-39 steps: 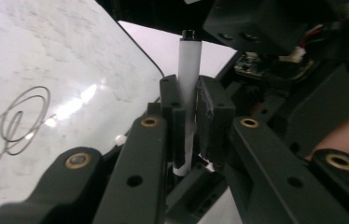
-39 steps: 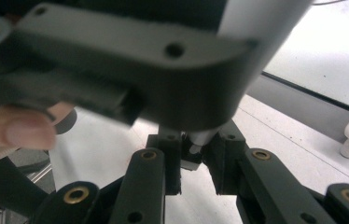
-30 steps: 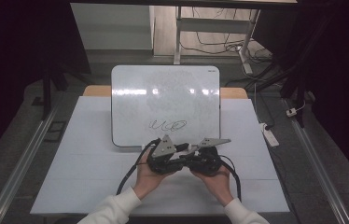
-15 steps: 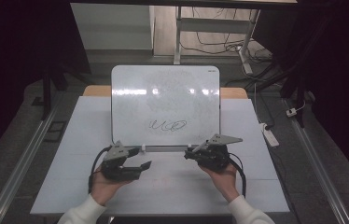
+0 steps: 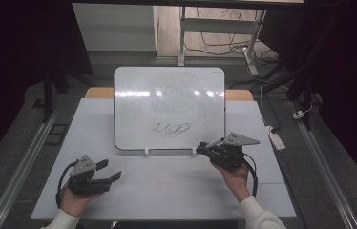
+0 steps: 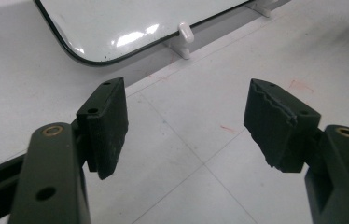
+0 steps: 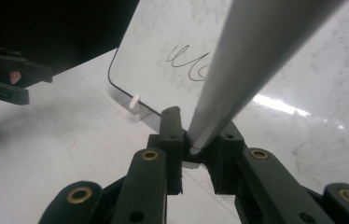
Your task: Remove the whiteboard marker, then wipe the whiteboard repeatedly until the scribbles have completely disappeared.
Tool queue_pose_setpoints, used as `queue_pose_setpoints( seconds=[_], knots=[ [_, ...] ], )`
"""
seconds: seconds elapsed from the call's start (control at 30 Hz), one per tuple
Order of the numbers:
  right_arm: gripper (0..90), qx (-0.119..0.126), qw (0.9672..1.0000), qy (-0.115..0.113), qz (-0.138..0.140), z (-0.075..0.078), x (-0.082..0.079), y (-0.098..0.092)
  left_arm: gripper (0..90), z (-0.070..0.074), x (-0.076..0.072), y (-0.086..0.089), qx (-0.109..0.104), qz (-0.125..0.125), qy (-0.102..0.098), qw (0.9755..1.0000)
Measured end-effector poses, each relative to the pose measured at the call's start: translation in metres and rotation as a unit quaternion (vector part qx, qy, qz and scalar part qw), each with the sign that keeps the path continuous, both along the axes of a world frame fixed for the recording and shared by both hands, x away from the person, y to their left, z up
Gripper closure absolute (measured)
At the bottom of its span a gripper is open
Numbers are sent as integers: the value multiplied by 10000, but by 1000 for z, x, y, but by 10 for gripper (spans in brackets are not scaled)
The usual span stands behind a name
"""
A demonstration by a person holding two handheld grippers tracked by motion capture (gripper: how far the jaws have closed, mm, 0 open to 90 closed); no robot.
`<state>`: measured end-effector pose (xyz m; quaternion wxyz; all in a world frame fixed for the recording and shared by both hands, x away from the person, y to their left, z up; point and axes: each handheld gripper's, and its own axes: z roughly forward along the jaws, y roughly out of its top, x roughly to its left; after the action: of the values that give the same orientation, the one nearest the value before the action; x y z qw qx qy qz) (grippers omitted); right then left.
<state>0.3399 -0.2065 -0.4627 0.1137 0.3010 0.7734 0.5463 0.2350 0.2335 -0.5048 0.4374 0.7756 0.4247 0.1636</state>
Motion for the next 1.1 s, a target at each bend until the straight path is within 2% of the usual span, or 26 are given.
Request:
queue_pose_setpoints(
  seconds=[0.2, 0.43, 0.6, 0.77, 0.9, 1.1],
  knots=[
    [768, 1, 10000, -65, -54, 1, 2, -3, 309, -3, 4, 2, 49, -10, 30, 10000],
    [768, -119, 9995, -231, -179, 1, 9, -6, 295, -6, 8, 1, 91, -29, 46, 9999],
    [769, -145, 9984, -401, -358, 6, 27, -6, 295, -8, 9, 1, 127, -11, 37, 9999],
    [769, -33, 9967, -550, -602, 11, 53, -4, 295, -9, 11, 1, 161, 62, -30, 9998],
    [769, -126, 9959, -633, -640, 8, 64, -3, 295, -9, 11, 2, 158, 100, -97, 9998],
    [770, -224, 9963, -607, -563, -1, 72, 1, 294, -10, 13, 2, 151, 154, -112, 9997]
  ],
)
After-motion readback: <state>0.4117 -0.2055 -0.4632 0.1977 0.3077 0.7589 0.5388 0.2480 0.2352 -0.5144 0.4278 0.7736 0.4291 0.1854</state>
